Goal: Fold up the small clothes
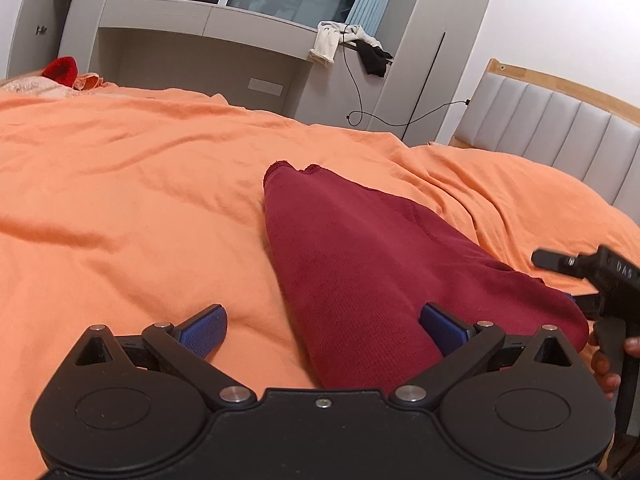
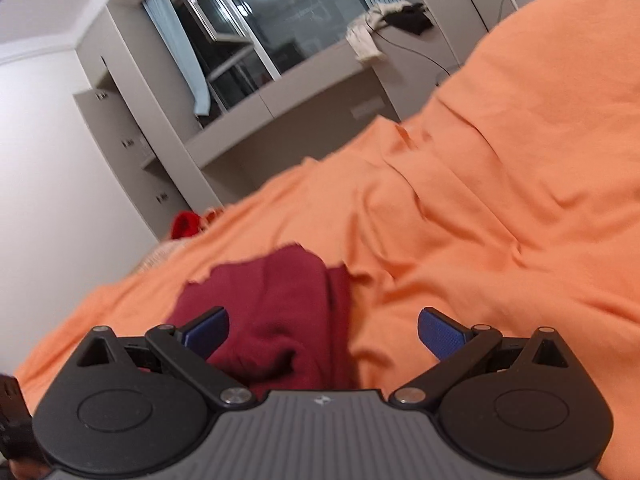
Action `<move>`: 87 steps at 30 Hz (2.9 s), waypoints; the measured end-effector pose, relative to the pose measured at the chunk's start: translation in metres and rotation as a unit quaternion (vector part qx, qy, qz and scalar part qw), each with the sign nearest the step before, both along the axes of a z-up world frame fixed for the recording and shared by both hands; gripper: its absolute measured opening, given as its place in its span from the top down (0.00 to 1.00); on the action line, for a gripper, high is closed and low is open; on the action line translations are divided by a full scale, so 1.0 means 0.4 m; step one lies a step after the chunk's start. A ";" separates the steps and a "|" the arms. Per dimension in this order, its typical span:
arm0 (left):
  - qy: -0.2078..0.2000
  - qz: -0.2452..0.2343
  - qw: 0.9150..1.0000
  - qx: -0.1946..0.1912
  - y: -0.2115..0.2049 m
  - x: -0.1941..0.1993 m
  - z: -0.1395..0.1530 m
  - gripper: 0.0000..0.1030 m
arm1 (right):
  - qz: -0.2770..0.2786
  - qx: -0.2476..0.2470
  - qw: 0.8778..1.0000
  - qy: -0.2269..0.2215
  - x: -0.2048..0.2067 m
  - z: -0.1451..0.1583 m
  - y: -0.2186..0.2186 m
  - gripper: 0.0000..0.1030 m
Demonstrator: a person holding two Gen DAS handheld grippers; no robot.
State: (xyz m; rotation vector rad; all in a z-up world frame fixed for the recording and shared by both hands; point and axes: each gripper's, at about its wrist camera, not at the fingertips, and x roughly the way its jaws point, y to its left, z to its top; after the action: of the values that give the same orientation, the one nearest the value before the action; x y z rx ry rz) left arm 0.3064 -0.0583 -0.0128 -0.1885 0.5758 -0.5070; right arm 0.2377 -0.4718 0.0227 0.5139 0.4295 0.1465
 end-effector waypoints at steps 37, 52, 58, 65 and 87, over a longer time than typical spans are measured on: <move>-0.015 0.021 1.000 0.006 -0.011 -0.027 -0.001 0.00 | -0.021 0.080 0.996 0.041 0.081 -0.122 0.023 0.00; 0.084 -0.067 0.994 -0.033 -0.007 0.121 -0.005 0.00 | -0.023 0.078 0.996 0.042 0.079 -0.116 0.027 0.00; 0.053 -0.043 0.997 -0.028 -0.022 0.088 -0.017 0.00 | -0.026 0.068 0.996 0.048 0.082 -0.112 0.034 0.00; 0.050 -0.036 0.998 -0.031 -0.013 0.080 -0.016 0.00 | -0.027 0.063 0.996 0.050 0.086 -0.110 0.041 0.00; 0.050 -0.035 0.998 -0.031 -0.011 0.080 -0.016 0.00 | -0.035 0.008 0.998 0.047 0.089 -0.066 0.072 0.24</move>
State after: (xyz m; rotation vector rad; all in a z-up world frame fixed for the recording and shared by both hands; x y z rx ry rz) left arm 0.3385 -0.0626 -0.0192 -0.2549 0.6657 -0.5863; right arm 0.2733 -0.4429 -0.0037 0.5520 0.5012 0.0588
